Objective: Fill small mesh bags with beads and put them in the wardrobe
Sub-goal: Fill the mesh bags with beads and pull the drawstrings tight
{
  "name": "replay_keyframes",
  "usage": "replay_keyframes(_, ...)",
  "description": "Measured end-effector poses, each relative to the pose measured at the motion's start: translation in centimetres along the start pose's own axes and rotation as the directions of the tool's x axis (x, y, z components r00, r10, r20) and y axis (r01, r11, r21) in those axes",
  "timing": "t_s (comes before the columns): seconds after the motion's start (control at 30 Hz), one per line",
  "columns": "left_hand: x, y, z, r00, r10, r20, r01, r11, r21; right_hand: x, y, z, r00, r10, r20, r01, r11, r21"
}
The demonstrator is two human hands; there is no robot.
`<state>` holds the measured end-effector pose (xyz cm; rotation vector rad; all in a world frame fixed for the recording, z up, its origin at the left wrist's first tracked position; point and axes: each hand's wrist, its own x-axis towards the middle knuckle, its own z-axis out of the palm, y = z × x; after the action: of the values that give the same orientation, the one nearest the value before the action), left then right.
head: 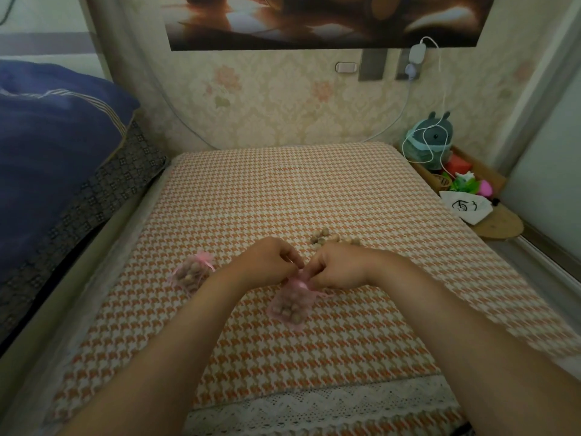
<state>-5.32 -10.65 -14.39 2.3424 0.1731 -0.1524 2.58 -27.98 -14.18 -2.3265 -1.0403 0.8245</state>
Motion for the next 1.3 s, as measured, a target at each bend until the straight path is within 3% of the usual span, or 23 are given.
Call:
replay_keyframes(0.23, 0.1, 0.1, -0.3, 0.998, 0.050, -0.028, -0.049, 0.999, 0.020, -0.2, 0.7, -0.6, 0.996, -0.002, -0.089, 0.012, 0.994, 0.109)
replay_keyframes(0.37, 0.9, -0.1, 0.2, 0.998, 0.050, -0.050, -0.042, 0.988, 0.151, -0.4, 2.4, -1.6, 0.910, 0.040, -0.412, 0.031, 0.986, 0.165)
replay_keyframes(0.47, 2.0, 0.6, 1.2, 0.990, 0.088, -0.107, -0.066, 0.979, 0.191, -0.5, 4.1, -2.2, 0.819, 0.105, -0.564, -0.042, 0.991, 0.123)
replay_keyframes(0.57, 3.2, 1.5, 2.2, 0.981, 0.130, -0.147, -0.096, 0.971, 0.220, -0.4, 5.4, -2.1, 0.803, 0.136, -0.580, -0.122, 0.990, 0.064)
replay_keyframes(0.87, 5.8, 2.4, 5.0, 0.986, 0.092, -0.136, -0.053, 0.962, 0.268, 0.7, 5.6, -1.0, 0.864, 0.056, -0.501, -0.184, 0.960, -0.210)
replay_keyframes(1.07, 6.3, 2.2, 4.9, 0.978, 0.036, -0.207, -0.041, 0.999, -0.018, 0.8, 5.5, -1.0, 0.841, 0.042, -0.539, -0.039, 0.999, 0.016)
replay_keyframes(1.2, 5.7, 2.5, 4.3, 0.972, -0.038, -0.232, -0.027, 0.962, -0.273, 0.5, 5.2, -0.9, 0.817, 0.036, -0.576, 0.052, 0.989, 0.136)
replay_keyframes(1.3, 4.9, 2.5, 3.7, 0.972, -0.030, -0.235, -0.046, 0.948, -0.314, 0.3, 4.7, -0.8, 0.802, 0.039, -0.596, 0.082, 0.981, 0.175)
